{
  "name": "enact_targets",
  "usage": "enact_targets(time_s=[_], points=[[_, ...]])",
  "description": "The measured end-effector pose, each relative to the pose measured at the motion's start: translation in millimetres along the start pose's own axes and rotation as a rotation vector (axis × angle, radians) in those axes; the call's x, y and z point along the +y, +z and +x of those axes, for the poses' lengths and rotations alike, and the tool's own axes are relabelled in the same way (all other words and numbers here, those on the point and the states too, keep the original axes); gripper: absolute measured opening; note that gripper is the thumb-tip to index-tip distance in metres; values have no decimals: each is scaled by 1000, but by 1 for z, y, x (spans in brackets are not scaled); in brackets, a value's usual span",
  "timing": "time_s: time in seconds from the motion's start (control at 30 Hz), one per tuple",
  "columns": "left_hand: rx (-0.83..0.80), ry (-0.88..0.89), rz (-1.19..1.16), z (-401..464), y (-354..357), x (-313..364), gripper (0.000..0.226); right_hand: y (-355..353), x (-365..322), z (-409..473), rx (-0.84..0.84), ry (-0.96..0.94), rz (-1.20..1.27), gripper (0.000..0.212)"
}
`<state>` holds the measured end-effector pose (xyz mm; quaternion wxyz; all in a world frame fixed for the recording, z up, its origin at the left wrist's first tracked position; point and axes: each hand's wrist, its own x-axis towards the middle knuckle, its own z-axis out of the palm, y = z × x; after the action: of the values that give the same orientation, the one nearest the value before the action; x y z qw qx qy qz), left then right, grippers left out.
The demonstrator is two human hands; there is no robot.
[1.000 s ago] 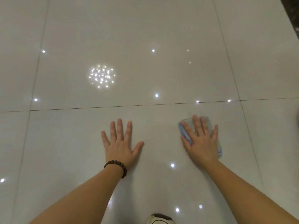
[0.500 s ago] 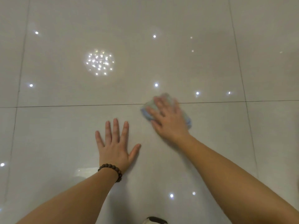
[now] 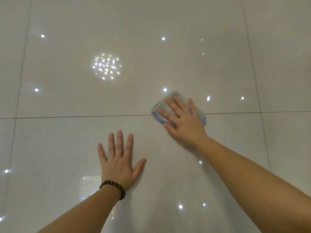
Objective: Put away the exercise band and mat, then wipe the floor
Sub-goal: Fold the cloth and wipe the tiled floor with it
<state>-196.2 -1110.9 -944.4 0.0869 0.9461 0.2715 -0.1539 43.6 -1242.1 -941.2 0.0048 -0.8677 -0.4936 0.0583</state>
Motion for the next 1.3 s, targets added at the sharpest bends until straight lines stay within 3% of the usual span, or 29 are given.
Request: enact_targets(time_s=[0.03,0.1,0.13,0.17,0.2,0.3,0.33,0.37,0.47,0.5,0.53,0.57,0.6,0.7,0.73,0.77,0.8,0.9,0.97,1.0,1.07,1.1,1.17,1.23,1.27,1.3], points=[[9,2,-2,0,1,0,82,1,27,-6,12,253,-3,52],[26,1,-14,-1,1,0,82,-7,67,-13,99,935,116,54],[32,-1,-20,-1,1,1,82,-10,65,-8,96,1134,178,55],[35,-4,-21,-2,1,1,83,-12,47,0,94,1154,191,55],[36,-10,-16,-2,1,1,83,-11,21,6,95,983,162,55],[37,-23,-11,-3,0,1,83,-1,-36,-12,9,73,103,51],[34,-24,-9,-3,0,2,83,1,-26,-28,-8,-18,48,50],[31,-27,-8,-4,0,2,83,3,-1,-47,-13,75,20,51],[39,-31,-1,-4,1,3,83,-4,80,-106,47,974,80,56],[41,-29,-7,-4,2,4,83,-6,89,-116,48,1201,150,56],[39,-30,-10,-4,2,4,83,-6,81,-115,47,1309,182,55],[38,-31,-6,-5,2,5,83,-6,58,-107,56,1272,182,55],[36,-32,3,-5,2,5,83,-2,30,-99,78,1109,150,56],[26,-24,4,-6,0,5,83,10,-40,-108,18,300,98,52],[24,-24,4,-6,0,4,83,12,-33,-123,-5,139,64,51],[19,-21,5,-6,0,3,84,13,-9,-141,7,134,64,50],[12,-19,6,-7,-1,3,84,13,17,-164,29,302,57,50],[0,-20,-5,-6,0,3,84,3,81,-220,15,1110,90,55],[-29,-11,-24,-4,-2,0,84,-3,77,-211,28,1419,207,53],[-44,-1,-47,-3,-4,-3,85,-3,58,-190,54,1467,228,53],[-64,19,-114,-4,-8,-10,88,2,1,-142,112,1285,213,54],[-50,12,-146,-8,-9,-16,89,7,-33,-120,127,1057,189,55],[6,-67,-169,-25,-8,-31,90,16,-94,-96,64,410,101,55],[54,-178,-169,-51,0,-51,90,18,-95,-90,37,-66,62,54],[66,-245,-167,-66,6,-64,90,18,-80,-88,52,-147,48,54],[73,-319,-161,-81,11,-80,90,18,-66,-88,68,-93,19,55]])
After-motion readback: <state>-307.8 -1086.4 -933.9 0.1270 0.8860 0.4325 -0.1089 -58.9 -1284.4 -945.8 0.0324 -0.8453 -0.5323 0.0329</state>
